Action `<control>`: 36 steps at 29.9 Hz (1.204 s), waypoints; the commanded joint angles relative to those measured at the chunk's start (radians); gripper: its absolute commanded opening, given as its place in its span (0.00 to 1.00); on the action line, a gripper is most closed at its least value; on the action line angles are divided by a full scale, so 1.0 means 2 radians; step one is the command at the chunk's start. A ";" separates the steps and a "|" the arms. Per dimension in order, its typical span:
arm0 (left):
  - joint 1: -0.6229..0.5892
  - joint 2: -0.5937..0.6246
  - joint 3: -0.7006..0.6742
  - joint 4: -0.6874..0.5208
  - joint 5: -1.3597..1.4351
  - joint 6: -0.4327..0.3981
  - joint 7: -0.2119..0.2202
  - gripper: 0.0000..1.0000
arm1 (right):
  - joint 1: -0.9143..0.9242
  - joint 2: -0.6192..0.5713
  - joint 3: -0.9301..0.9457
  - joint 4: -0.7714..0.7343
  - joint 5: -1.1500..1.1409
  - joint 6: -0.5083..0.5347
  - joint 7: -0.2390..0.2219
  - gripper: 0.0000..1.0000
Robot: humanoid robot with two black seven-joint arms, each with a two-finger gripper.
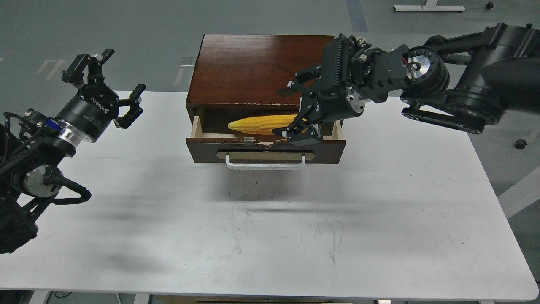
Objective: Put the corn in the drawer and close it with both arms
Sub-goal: 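Carry the corn over the open drawer and lower it inside, then open the right gripper and withdraw it away from the drawer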
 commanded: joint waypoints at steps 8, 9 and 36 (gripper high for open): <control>0.000 -0.001 0.000 0.000 0.000 0.000 -0.001 1.00 | -0.024 -0.068 0.096 0.004 0.222 0.002 0.000 0.99; 0.000 -0.002 -0.001 0.000 0.000 0.000 -0.001 1.00 | -0.040 -0.081 0.110 0.004 0.255 0.001 0.000 0.99; 0.001 0.011 0.008 -0.015 0.103 0.000 -0.016 1.00 | -0.450 -0.141 0.422 -0.111 0.825 0.267 0.000 1.00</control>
